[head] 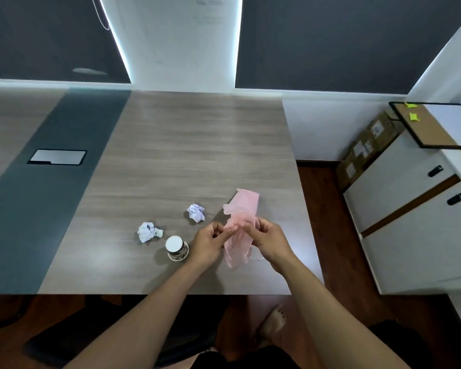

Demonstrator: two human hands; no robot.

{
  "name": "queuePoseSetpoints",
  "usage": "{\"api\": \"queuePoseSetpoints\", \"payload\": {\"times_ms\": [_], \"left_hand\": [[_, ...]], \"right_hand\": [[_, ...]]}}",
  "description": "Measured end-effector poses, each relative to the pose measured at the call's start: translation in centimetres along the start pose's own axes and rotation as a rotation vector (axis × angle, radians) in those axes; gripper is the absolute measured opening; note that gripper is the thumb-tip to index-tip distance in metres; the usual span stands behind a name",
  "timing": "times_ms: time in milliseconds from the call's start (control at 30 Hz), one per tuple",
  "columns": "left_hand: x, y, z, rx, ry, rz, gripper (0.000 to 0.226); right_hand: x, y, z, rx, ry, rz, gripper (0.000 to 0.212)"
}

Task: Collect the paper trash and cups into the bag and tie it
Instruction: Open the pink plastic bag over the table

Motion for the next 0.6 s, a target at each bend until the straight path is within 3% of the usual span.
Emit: {"api": "queuePoseSetpoints", "payload": {"times_ms": [167,233,333,500,600], "left_hand": [[-0.4,2.5,0.0,-0.049,-0.047,0.1,0.042],[-0.5,3.9,-0.4,0.008,-0.029,0.189,0.046],[-0.9,5.6,-0.3,0.135,-0.048,0.297,0.033],[-0.4,5.9,1.0,0.099,-0.052,0.283,0.025],[-0.5,6.0,1.7,0.09,-0.038,0.453,0.034]], "right_hand": [[-0.3,1.2,0.5,0.195,-0.098,0.171,0.032],[-0.4,1.8,0.7,0.22,-0.125,0.235,0.028],[-0.3,2.6,0.9,0.13,-0.133,0.273,0.018],[-0.7,1.8,1.3,-0.082,-0.137,0.076,0.027],[-2.0,-0.1,1.3,-0.302,-0.206,-0.154,0.041]]}}
Point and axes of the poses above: each hand's wrist, its own x-axis towards the middle knuckle, its own y-axis out of the back of the hand, z = x × y, the point moved 6 cm from there along x, towards the middle knuckle, and after that the axes turned 6 degrees about -x, right-handed, at the moved point
